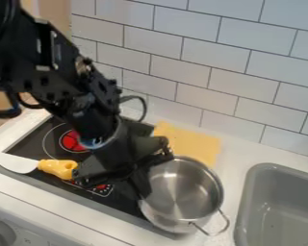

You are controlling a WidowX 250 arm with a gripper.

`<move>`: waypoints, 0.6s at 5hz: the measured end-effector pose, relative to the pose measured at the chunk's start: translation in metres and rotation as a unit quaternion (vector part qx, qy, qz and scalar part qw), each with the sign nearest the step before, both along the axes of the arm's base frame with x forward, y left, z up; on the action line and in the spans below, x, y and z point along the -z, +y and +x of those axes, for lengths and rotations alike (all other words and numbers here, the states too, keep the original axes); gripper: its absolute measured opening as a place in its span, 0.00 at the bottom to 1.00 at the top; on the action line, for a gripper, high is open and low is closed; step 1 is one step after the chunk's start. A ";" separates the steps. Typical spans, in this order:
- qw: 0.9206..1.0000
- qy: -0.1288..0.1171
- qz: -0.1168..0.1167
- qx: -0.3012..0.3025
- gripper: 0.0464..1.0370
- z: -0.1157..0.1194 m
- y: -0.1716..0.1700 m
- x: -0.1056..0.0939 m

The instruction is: Move the silver pot to the lower right side of the burner

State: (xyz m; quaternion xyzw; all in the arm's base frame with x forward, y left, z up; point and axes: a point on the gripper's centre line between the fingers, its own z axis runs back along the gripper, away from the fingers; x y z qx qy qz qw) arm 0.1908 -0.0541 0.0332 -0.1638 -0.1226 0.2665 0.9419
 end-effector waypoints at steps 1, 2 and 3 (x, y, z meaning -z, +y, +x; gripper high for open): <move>1.000 0.003 -0.004 -0.005 0.00 -0.002 0.000 0.003; 1.000 0.016 -0.002 0.003 0.00 -0.003 -0.001 0.012; 1.000 0.016 0.000 0.010 0.00 -0.003 -0.001 0.017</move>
